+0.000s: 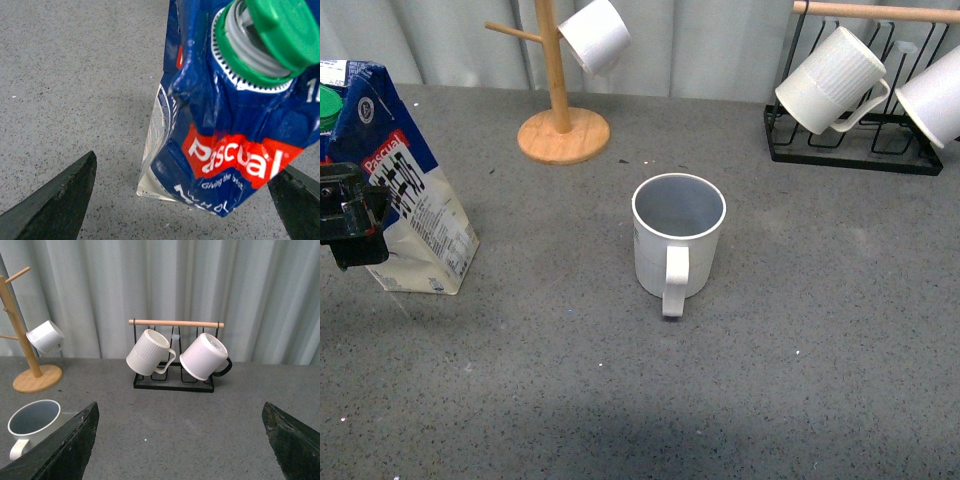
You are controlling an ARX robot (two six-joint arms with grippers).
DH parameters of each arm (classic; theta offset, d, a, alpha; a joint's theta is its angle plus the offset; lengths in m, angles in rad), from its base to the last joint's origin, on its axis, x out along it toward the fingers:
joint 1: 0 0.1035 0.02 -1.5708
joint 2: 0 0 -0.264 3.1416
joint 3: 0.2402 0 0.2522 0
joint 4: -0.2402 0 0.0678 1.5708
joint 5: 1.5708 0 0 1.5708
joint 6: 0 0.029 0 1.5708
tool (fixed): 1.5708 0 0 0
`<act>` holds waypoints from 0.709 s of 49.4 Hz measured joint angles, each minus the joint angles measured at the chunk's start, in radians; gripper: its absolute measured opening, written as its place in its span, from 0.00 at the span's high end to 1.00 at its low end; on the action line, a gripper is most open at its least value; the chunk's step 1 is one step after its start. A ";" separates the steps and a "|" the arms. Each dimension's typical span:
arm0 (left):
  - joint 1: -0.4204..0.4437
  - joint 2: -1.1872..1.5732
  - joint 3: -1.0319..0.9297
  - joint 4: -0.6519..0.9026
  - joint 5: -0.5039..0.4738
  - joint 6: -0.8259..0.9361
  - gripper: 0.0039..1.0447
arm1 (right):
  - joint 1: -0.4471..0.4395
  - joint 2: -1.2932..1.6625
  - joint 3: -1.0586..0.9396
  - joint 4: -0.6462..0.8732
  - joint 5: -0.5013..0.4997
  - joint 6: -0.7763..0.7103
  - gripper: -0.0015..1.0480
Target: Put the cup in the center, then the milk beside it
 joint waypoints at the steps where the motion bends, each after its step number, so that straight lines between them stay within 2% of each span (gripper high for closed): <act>1: 0.000 0.001 0.002 -0.001 0.000 -0.001 0.06 | 0.000 0.000 0.000 0.000 0.000 0.000 0.09; 20: 0.008 0.020 0.045 -0.003 0.000 -0.004 0.06 | 0.000 0.000 0.000 0.000 0.000 0.000 0.09; 24: 0.008 0.021 0.046 -0.001 -0.007 -0.004 0.16 | 0.000 0.000 0.000 0.000 0.000 0.000 0.09; 35: 0.002 0.017 0.047 0.017 -0.018 -0.004 0.57 | 0.000 0.000 0.000 0.000 0.000 0.000 0.09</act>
